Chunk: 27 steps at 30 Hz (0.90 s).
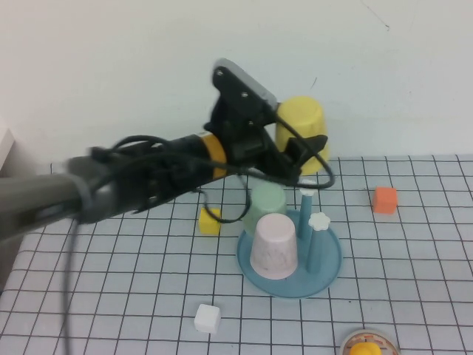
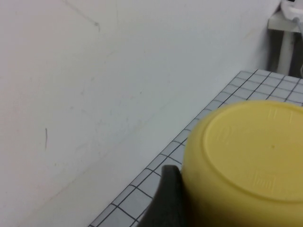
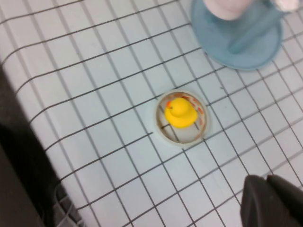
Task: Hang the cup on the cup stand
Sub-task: Place the cup on the cup holder
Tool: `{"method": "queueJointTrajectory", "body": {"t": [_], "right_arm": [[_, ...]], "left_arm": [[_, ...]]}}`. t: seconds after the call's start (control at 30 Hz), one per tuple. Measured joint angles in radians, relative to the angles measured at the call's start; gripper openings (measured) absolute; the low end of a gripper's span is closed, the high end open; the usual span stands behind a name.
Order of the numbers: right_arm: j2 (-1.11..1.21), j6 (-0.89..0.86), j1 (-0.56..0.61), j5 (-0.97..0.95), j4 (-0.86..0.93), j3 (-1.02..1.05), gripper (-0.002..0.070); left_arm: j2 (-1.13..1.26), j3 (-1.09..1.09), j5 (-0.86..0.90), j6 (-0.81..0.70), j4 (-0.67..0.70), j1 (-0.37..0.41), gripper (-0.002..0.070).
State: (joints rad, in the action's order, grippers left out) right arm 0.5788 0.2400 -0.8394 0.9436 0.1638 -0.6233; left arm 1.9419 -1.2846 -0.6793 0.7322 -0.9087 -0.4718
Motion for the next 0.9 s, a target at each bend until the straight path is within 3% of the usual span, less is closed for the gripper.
{"method": "queueJointTrajectory", "body": {"t": [0.37, 0.8, 0.9], "right_arm": [[-0.134, -0.17, 0.0, -0.016, 0.117, 0.061, 0.0002], [-0.134, -0.174, 0.0, -0.02, 0.195, 0.061, 0.0], [-0.134, -0.174, 0.0, -0.02, 0.195, 0.061, 0.0]], "left_arm": [[0.307, -0.279, 0.021, 0.107, 0.006, -0.004, 0.0594], [0.347, -0.295, 0.202, 0.115, -0.02, -0.072, 0.0594], [0.347, -0.296, 0.247, 0.175, -0.031, -0.072, 0.0626]]}}
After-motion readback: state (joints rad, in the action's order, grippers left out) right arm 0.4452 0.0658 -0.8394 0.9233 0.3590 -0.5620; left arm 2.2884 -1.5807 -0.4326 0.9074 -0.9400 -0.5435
